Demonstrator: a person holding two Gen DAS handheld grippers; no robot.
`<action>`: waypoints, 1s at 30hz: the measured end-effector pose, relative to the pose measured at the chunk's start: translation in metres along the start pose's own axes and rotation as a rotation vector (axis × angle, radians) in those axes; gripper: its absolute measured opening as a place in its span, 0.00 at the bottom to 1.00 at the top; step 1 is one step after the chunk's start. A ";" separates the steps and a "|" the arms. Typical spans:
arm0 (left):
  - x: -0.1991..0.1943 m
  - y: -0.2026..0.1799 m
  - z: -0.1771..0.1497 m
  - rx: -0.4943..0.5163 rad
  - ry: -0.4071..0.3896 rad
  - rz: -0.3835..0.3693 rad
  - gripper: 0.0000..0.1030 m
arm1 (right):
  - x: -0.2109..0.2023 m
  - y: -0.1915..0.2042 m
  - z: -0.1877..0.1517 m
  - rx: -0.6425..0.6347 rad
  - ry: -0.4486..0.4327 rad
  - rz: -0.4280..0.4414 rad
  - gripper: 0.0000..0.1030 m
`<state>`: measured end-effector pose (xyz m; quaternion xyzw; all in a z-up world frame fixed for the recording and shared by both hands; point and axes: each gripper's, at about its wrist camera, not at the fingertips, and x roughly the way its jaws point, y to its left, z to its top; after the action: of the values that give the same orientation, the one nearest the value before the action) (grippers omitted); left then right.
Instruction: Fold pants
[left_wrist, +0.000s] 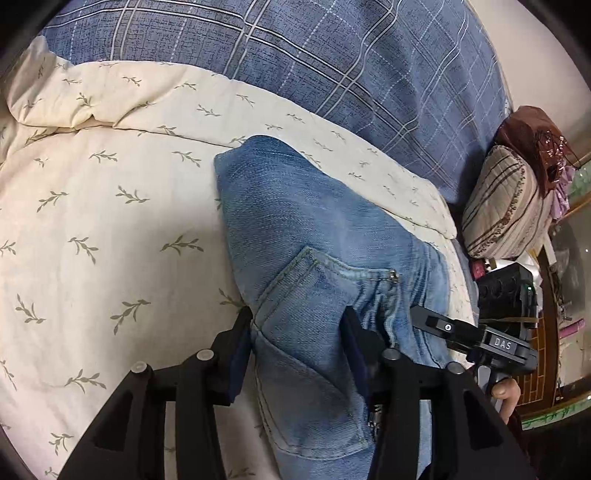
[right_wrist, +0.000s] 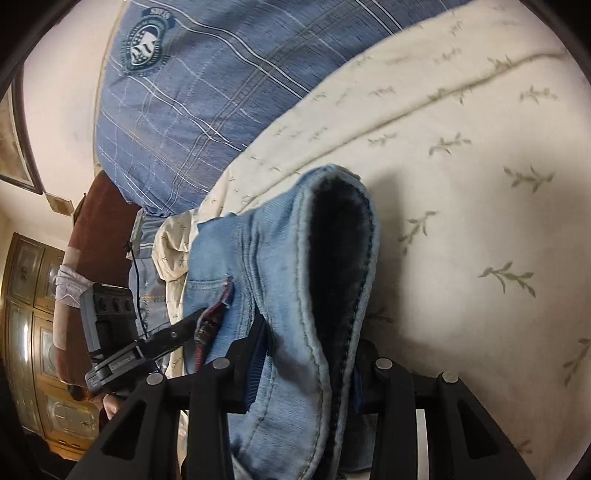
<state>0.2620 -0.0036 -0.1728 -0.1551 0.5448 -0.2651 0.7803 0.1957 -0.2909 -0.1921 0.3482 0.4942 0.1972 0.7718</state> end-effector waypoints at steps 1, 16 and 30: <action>-0.001 0.000 0.000 -0.007 -0.003 0.017 0.59 | 0.000 0.000 0.000 0.000 -0.002 -0.001 0.38; -0.125 -0.086 -0.058 0.187 -0.383 0.548 0.81 | -0.097 0.081 -0.047 -0.233 -0.233 -0.116 0.57; -0.218 -0.147 -0.128 0.203 -0.632 0.704 0.87 | -0.164 0.194 -0.147 -0.538 -0.462 -0.341 0.60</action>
<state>0.0486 0.0104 0.0263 0.0427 0.2720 0.0233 0.9611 0.0002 -0.2148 0.0134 0.0818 0.2890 0.1051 0.9480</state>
